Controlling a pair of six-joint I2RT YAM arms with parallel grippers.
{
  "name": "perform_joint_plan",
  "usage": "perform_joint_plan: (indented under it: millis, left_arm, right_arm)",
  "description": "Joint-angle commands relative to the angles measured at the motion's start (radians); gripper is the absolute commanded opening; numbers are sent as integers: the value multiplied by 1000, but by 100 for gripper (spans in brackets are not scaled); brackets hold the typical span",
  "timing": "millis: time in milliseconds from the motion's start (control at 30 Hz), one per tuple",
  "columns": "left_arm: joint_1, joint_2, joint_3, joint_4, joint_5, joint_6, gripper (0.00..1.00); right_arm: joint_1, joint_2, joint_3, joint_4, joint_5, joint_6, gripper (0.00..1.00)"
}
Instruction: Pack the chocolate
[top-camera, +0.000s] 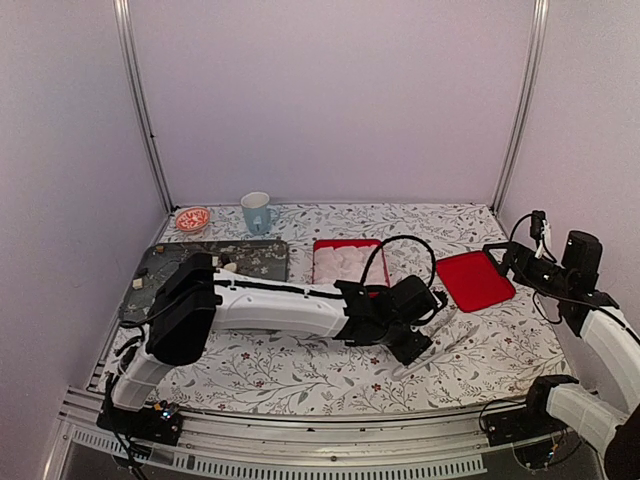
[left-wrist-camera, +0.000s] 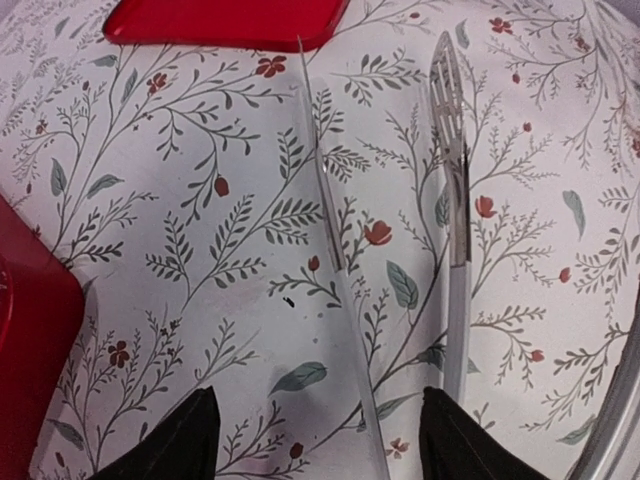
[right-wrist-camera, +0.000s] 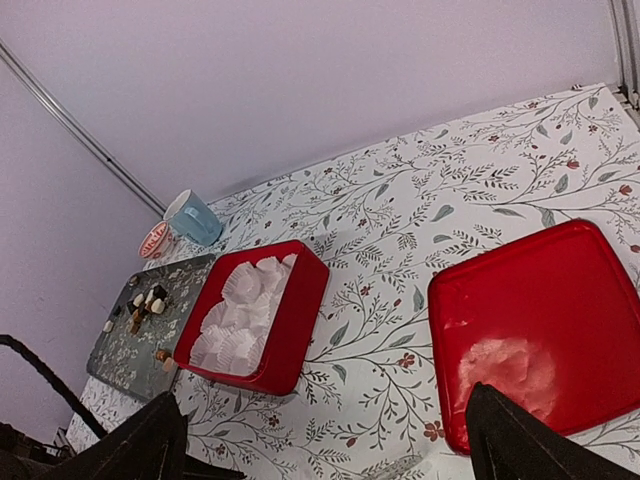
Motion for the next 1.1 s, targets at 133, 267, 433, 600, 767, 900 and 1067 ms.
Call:
perform_joint_plan:
  millis: [133, 267, 433, 600, 767, 900, 1067]
  left_arm:
    - [-5, 120, 155, -117, 6, 26, 61]
    - [-5, 159, 193, -142, 12, 26, 50]
    - [0, 175, 200, -157, 16, 22, 33]
    - [16, 118, 131, -147, 20, 4, 10]
    - [39, -51, -39, -13, 86, -32, 0]
    - [78, -201, -197, 124, 162, -93, 0]
    - [130, -405, -339, 253, 160, -152, 0]
  right_arm:
    - [-9, -4, -17, -9, -32, -1, 99]
    - [-11, -3, -18, -10, -32, 2, 99]
    - [-11, -5, -19, -11, -38, 2, 99]
    - [-11, -8, -21, 2, -63, 1, 99]
    - [-11, -32, -23, 77, -158, 23, 99]
    - [-11, -71, -15, 154, -243, 61, 99]
    - [-8, -84, 14, 228, -345, 103, 98]
